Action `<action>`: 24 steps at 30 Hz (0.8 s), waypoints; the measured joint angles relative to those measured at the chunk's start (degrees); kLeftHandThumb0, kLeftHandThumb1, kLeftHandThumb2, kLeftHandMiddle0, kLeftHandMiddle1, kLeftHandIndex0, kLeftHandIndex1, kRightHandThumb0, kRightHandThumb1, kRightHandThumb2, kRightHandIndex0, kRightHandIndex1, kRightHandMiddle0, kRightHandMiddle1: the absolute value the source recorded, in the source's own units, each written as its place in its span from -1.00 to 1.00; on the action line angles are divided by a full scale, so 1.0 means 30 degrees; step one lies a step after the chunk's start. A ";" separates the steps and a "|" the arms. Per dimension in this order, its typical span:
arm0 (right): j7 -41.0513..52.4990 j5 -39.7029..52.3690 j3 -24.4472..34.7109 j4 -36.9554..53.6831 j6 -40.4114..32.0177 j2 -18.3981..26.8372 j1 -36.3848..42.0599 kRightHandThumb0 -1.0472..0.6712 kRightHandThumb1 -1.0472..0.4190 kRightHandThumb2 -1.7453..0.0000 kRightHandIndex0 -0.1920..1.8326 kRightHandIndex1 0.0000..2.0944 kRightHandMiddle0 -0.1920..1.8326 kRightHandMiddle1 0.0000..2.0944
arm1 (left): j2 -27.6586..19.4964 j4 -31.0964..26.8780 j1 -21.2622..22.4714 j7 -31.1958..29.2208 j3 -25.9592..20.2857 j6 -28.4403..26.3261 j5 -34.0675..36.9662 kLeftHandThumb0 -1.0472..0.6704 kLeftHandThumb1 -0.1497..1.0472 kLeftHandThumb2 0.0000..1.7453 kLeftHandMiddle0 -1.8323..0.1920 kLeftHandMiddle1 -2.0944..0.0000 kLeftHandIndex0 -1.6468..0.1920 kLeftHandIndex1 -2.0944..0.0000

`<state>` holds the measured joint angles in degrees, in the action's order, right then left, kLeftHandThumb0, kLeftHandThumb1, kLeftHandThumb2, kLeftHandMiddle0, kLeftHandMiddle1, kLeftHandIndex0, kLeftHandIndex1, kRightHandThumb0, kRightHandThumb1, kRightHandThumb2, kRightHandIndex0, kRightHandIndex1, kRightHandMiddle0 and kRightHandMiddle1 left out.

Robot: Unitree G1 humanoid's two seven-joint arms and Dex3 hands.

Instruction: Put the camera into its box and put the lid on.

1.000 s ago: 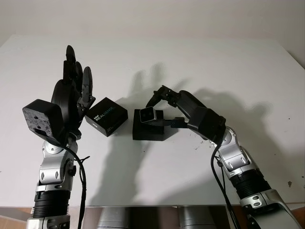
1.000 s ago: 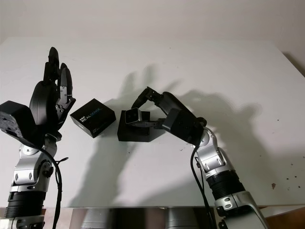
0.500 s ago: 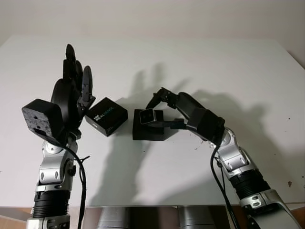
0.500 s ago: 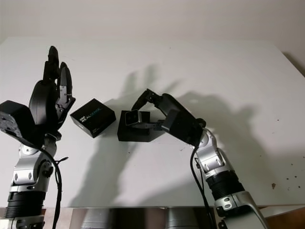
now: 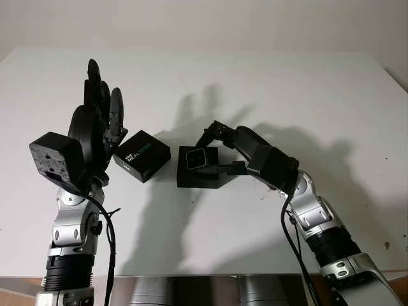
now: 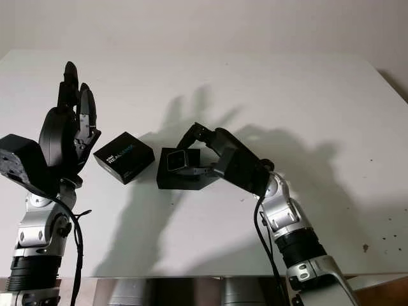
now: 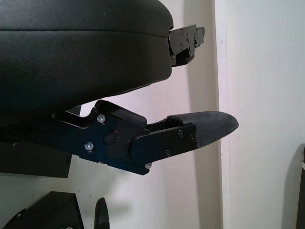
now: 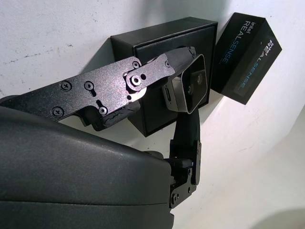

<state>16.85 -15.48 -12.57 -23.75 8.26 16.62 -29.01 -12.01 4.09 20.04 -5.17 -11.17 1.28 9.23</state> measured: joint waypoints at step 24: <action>-0.0765 -0.2335 -0.1045 -0.0343 0.1216 0.0184 -0.0172 -0.45 -0.93 0.94 -0.64 -0.96 -0.64 -0.07 | -0.0002 -0.0173 -0.0056 -0.0140 -0.0021 0.0002 0.0037 -0.56 1.00 -0.30 1.00 1.00 1.00 1.00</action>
<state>14.55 -22.49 -15.70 -24.78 11.91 17.17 -29.52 -12.01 3.57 19.87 -5.59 -11.23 1.28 9.34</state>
